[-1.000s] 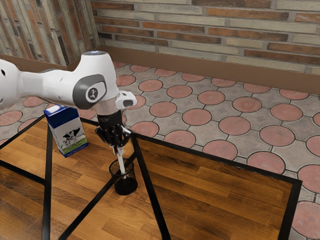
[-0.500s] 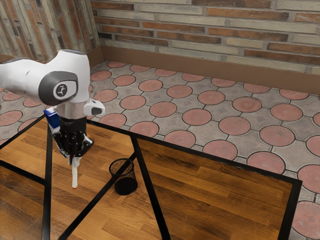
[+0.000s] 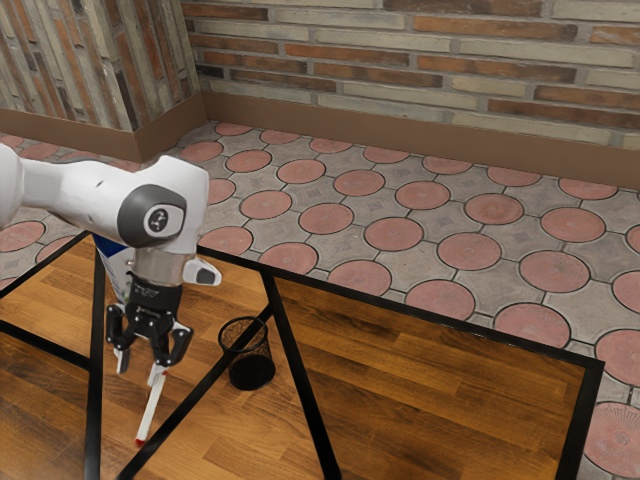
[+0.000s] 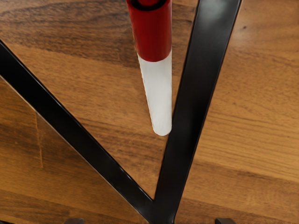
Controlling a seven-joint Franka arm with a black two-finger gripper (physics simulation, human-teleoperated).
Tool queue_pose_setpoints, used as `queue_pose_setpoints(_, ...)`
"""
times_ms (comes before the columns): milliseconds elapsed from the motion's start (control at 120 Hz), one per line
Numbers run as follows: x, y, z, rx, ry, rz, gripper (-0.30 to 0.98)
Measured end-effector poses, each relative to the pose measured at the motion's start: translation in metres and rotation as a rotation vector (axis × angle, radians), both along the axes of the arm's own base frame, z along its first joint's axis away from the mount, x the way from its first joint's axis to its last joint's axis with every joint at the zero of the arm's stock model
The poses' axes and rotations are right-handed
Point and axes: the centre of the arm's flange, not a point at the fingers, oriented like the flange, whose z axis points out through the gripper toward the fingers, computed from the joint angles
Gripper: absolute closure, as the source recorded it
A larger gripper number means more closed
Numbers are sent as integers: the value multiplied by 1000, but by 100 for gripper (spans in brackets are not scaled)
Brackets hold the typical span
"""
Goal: Take the marker out of the pen holder and place it to the left of the pen holder.
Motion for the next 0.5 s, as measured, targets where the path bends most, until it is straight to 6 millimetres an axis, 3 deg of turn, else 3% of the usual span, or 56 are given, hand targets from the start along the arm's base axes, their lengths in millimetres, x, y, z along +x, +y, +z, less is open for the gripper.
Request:
queue_pose_setpoints(50, 4, -1, 6, -3, -18, 1, 27)
queue_pose_setpoints(142, 30, -2, 41, -19, -154, -19, 18)
queue_pose_setpoints(300, 45, -4, 63, -44, -273, -63, 10)
queue_pose_setpoints(333, 54, -5, 82, -49, -334, -80, 8)
queue_pose_setpoints(417, 83, -15, 159, -66, -531, -143, 6)
queue_pose_setpoints(500, 86, -40, 186, -89, -584, -226, 5)
